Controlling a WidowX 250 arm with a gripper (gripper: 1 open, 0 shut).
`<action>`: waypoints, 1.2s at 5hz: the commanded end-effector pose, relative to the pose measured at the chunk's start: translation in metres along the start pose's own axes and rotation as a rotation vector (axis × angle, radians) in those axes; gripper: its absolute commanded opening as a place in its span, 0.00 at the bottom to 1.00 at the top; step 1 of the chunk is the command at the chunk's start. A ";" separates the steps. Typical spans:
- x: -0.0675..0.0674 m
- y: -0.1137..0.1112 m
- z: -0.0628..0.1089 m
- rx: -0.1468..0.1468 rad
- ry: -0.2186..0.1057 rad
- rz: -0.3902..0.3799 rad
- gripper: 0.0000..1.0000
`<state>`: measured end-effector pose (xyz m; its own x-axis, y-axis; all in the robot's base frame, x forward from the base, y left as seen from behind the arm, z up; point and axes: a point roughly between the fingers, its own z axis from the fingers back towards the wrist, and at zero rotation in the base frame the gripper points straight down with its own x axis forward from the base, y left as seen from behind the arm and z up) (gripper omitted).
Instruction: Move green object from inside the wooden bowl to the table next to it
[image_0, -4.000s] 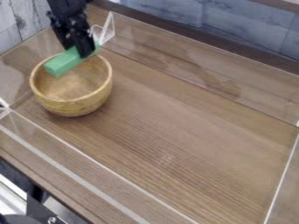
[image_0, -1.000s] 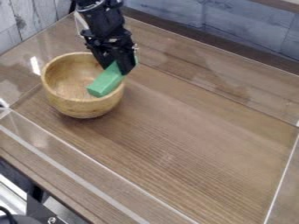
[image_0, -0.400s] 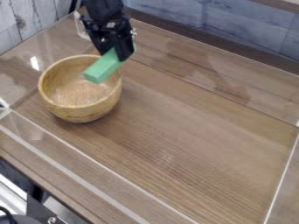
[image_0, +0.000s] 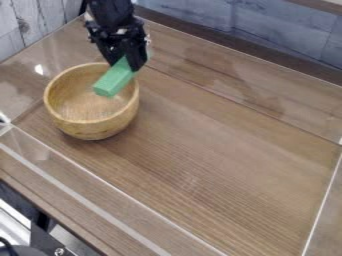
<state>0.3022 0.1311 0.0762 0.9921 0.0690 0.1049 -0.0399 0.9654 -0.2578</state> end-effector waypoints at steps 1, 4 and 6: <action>0.004 0.001 0.007 0.028 -0.057 0.036 0.00; 0.006 0.002 -0.009 0.038 -0.076 0.112 0.00; 0.006 0.003 -0.010 0.041 -0.079 0.133 0.00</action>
<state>0.3091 0.1271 0.0552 0.9708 0.2105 0.1150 -0.1764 0.9513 -0.2527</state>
